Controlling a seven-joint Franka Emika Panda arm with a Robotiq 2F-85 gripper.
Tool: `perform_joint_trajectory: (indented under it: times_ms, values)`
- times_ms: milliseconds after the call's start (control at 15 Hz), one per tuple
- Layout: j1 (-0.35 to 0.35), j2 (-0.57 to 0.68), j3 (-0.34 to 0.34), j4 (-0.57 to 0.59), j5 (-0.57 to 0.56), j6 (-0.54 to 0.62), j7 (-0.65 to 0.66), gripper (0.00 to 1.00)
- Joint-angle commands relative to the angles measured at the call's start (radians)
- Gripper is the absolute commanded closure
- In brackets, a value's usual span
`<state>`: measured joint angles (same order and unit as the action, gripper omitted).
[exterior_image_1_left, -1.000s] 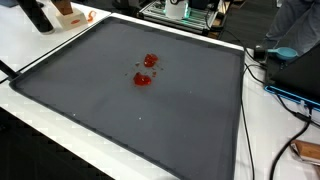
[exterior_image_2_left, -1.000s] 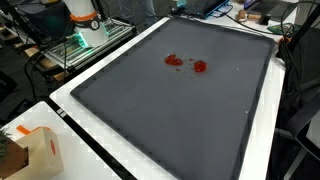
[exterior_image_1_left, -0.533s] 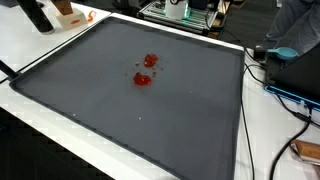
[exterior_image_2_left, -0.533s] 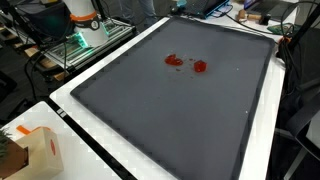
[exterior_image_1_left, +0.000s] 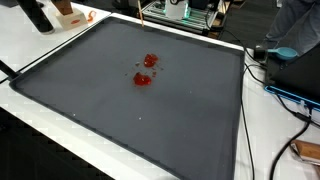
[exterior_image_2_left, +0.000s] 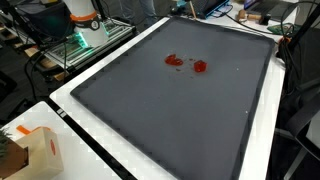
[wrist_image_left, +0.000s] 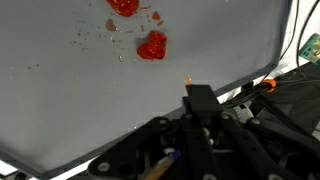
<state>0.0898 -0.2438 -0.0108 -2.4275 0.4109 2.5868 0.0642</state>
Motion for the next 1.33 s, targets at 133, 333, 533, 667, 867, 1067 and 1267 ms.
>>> perform_joint_trajectory:
  times_ms: [133, 333, 533, 667, 867, 1067, 1267]
  values:
    - [0.029, 0.172, -0.057, 0.109, 0.292, -0.023, -0.265, 0.97]
    - [-0.005, 0.240, -0.040, 0.152, 0.398, -0.038, -0.373, 0.97]
    - [-0.035, 0.296, -0.027, 0.186, 0.443, -0.047, -0.439, 0.97]
    - [-0.054, 0.327, -0.021, 0.203, 0.452, -0.062, -0.463, 0.97]
    - [-0.082, 0.364, -0.014, 0.226, 0.462, -0.087, -0.483, 0.97]
    - [-0.105, 0.394, -0.010, 0.244, 0.463, -0.106, -0.475, 0.97]
    - [-0.123, 0.423, -0.005, 0.253, 0.464, -0.111, -0.470, 0.97]
